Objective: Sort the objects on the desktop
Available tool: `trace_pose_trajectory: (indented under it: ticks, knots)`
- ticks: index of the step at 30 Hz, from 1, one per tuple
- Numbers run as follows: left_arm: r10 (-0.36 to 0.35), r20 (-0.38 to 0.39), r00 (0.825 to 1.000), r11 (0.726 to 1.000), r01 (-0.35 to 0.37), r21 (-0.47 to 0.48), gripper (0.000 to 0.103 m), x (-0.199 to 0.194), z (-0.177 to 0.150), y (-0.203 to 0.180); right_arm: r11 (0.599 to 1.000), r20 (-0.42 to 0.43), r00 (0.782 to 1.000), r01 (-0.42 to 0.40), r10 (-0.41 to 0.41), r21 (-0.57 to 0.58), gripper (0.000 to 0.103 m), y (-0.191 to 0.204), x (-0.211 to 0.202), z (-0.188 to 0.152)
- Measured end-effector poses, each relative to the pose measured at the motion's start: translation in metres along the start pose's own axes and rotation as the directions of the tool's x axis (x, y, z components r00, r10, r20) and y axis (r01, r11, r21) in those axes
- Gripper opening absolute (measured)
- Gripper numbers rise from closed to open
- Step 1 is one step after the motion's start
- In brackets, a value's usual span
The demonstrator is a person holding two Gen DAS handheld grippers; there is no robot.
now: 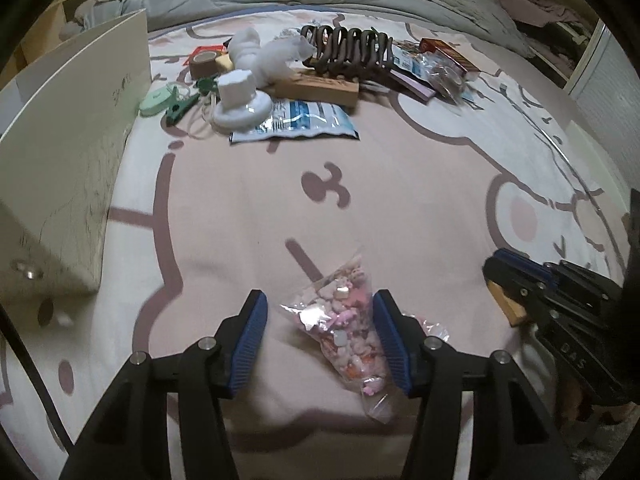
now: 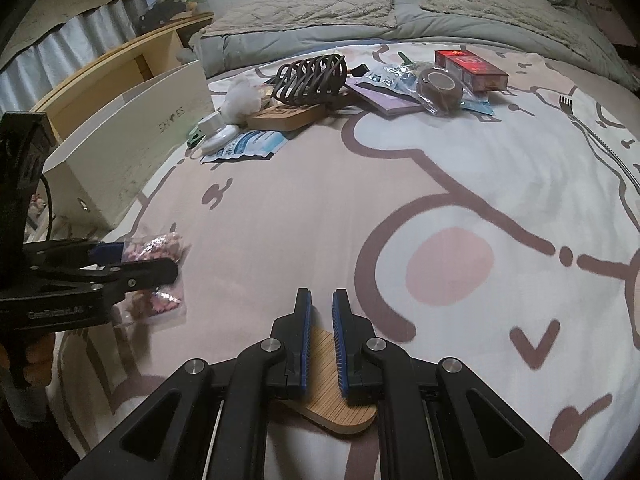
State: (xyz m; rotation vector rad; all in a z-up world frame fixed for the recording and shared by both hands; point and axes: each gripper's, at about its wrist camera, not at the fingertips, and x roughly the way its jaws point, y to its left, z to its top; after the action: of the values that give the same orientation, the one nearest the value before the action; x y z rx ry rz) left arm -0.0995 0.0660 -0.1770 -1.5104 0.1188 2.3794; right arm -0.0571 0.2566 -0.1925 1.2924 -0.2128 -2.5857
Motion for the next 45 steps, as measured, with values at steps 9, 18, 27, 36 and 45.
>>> trace_pose_trajectory:
  ticks: [9,18,27,36,45]
  knots:
    - [0.02,-0.081,0.997,0.998,-0.025,-0.062,0.087,-0.013,-0.016,-0.001,1.0,0.02,1.0,-0.01,0.01,0.009,0.011,-0.001,-0.002,-0.004]
    - [0.098,-0.099,0.99,0.988,-0.109,-0.114,0.089,-0.025,-0.038,0.0,1.0,0.022,1.0,-0.008,0.008,0.008,0.011,-0.001,-0.002,-0.004]
    - [0.035,-0.021,0.999,0.991,-0.038,-0.125,0.089,-0.041,-0.036,0.003,1.0,0.027,1.0,0.005,-0.005,0.0,0.011,0.0,-0.002,-0.004]
    - [0.072,0.007,0.997,0.997,-0.072,-0.012,0.089,-0.025,-0.028,-0.021,1.0,0.029,1.0,-0.002,0.002,0.005,0.011,-0.001,-0.003,-0.004]
    - [0.146,-0.003,0.989,0.989,-0.146,-0.03,0.101,-0.006,-0.034,-0.016,0.999,0.02,0.999,-0.026,0.025,0.024,0.011,-0.004,-0.002,-0.001]
